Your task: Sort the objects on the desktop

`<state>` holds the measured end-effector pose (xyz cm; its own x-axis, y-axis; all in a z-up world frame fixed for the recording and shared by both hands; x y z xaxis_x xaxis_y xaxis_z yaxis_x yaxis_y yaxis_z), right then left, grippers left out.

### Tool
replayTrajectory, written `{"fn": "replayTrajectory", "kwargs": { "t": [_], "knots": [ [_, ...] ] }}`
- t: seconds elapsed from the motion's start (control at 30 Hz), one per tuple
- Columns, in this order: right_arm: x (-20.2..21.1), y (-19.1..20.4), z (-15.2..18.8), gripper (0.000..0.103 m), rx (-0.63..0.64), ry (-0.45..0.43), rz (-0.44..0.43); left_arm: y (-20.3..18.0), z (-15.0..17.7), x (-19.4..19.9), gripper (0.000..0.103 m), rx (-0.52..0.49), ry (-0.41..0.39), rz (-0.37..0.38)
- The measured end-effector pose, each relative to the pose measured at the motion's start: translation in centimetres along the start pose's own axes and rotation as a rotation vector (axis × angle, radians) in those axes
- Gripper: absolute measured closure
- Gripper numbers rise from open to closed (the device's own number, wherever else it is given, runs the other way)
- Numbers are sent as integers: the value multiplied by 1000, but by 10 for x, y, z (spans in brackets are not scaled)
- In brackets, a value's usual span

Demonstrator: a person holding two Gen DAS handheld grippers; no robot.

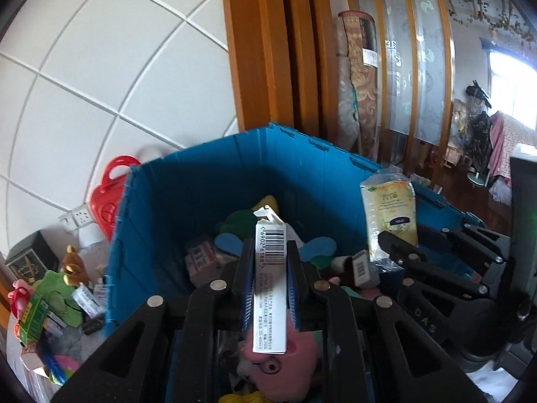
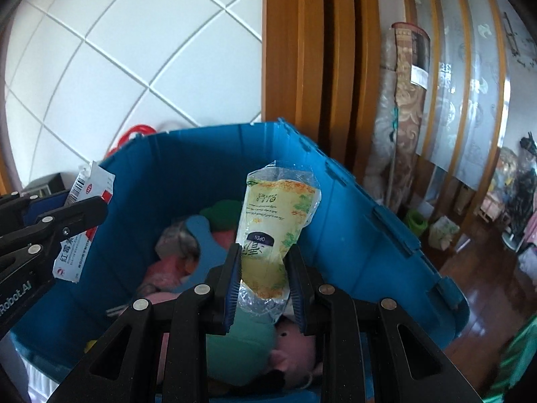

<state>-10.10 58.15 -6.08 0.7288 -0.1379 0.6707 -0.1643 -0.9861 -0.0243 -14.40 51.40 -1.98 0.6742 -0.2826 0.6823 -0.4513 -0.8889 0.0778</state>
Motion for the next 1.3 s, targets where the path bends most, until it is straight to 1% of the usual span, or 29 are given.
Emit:
{"fn": "replayTrajectory", "kwargs": {
  "t": [0.17, 0.23, 0.3, 0.33, 0.37, 0.4, 0.47, 0.53, 0.57, 0.6, 0.63, 0.67, 0.73, 0.83, 0.87, 0.93, 1.0, 1.07, 1.13, 1.17, 1.2, 1.27, 1.3],
  "knots": [
    [-10, -11, 0, 77, -2, 29, 10, -6, -2, -10, 86, -11, 26, -11],
    [-13, -14, -1, 76, -3, 41, 10, -6, -3, -13, 83, -9, 34, -18],
    [-15, -17, -2, 75, -3, 45, 12, -7, -2, -15, 67, -9, 43, -28],
    [-15, -16, -3, 72, -4, 47, 13, -6, -2, -14, 62, -8, 40, -29],
    [-15, -17, -3, 70, -5, 51, 12, -5, -1, -13, 52, -5, 33, -30],
    [-16, -17, -4, 68, -6, 53, 11, -5, 0, -12, 45, -3, 28, -32],
    [-16, -17, -4, 64, -1, 54, 12, -3, 1, -10, 41, -1, 23, -35],
    [-15, -15, -4, 44, 0, 56, 12, -1, 2, -9, 41, 2, 23, -35],
    [-14, -15, -3, 39, 3, 56, 14, 0, 3, -8, 41, 3, 23, -36],
    [-13, -14, -3, 32, 4, 55, 17, 2, 4, -7, 41, 5, 22, -38],
    [-11, -14, -2, 27, 4, 50, 20, 3, 5, -5, 41, 7, 20, -40],
    [-9, -13, -2, 25, 4, 45, 23, 5, 7, -3, 41, 7, 17, -42],
    [-2, -13, -3, 16, -2, 27, 27, 9, 10, 3, 41, 12, 3, -45],
    [14, -9, -2, 7, -10, -12, 30, 19, 16, 19, 41, 34, -23, -33],
    [19, -8, -2, 7, -12, -19, 36, 23, 18, 25, 41, 41, -32, -26],
    [29, -2, -1, 4, -14, -31, 45, 29, 23, 36, 37, 50, -40, -28],
    [37, 4, 1, 2, -17, -38, 49, 35, 30, 49, 24, 54, -48, -59],
    [47, 11, 5, 2, -20, -42, 47, 40, 39, 65, 23, 47, -80, -93],
    [56, 18, 10, 1, -27, -44, 39, 43, 47, 78, 18, 42, -99, -103],
    [60, 23, 12, 1, -32, -38, 36, 47, 51, 84, 12, 45, -103, -90],
    [65, 28, 15, 1, -36, -31, 38, 51, 55, 91, 10, 52, -103, -61],
    [76, 36, 20, 1, -37, -32, 39, 60, 61, 99, 9, 67, -97, -8],
    [82, 40, 22, 1, -36, -36, 39, 64, 66, 103, 9, 71, -92, 2]
  ]
}}
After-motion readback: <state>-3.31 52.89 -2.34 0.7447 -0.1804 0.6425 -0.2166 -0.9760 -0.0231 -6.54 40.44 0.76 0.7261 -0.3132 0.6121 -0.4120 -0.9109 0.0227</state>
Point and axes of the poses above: each gripper's, at about its wrist camera, not at the fingertips, and x roughly against the way its jaws point, y to its left, z to its underside, the point moved 1 cm from there along -x, roughly the way its jaws point, and after that the axes turned 10 degrees about y, right-handed, at the moved point
